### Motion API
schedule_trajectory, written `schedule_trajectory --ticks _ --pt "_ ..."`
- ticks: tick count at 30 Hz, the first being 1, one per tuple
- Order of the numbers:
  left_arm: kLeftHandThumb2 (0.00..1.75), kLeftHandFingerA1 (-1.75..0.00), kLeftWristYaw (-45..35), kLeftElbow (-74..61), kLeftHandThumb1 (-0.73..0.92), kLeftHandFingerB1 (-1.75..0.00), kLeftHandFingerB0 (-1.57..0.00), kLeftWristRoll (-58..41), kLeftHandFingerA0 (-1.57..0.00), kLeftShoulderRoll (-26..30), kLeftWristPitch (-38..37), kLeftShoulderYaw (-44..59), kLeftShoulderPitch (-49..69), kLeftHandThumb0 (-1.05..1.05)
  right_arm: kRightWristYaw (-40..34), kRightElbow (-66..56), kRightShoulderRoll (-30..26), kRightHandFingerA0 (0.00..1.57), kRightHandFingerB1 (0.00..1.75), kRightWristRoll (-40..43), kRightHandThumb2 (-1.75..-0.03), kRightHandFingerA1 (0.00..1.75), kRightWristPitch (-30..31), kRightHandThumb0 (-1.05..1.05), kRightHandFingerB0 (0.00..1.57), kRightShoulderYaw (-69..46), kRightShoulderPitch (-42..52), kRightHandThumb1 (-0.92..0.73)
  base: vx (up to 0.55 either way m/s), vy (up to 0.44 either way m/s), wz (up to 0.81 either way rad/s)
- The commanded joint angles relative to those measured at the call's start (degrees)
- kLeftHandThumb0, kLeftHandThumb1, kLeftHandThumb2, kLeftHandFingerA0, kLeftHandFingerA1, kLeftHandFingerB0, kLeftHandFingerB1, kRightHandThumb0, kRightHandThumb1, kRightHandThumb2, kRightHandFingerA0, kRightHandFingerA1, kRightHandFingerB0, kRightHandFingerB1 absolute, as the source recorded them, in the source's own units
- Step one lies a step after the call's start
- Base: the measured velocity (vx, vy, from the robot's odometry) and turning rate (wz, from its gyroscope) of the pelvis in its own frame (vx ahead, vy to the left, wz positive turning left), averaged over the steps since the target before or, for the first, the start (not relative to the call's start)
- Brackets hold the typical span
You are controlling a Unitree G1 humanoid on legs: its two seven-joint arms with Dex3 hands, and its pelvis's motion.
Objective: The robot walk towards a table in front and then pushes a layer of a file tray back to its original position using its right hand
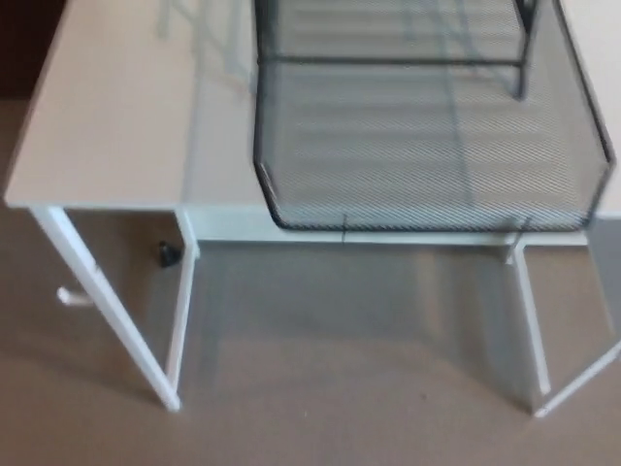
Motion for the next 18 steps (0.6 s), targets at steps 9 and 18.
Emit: schedule_trajectory --ticks 9,18 --pt "0.6 -0.41 1.7 2.1 0.67 -0.36 -0.32 2.3 -0.45 0.6 -4.5 -1.7 4.0 -0.3 0.4 5.2 -0.6 0.67 0.42 -0.1 -0.6 0.63 -7.2 -0.46 0.47 0.2 3.2 -0.68 0.12 0.079 -0.01" --pt "0.6 -0.41 1.8 4.5 0.68 -0.36 -0.33 2.7 -0.48 0.3 -5.5 -2.1 3.0 -0.28 -0.2 7.7 -0.7 0.7 0.43 -1.1 -0.6 0.61 -8.7 -0.47 0.47 0.7 2.3 -0.69 0.09 -0.121 0.06"
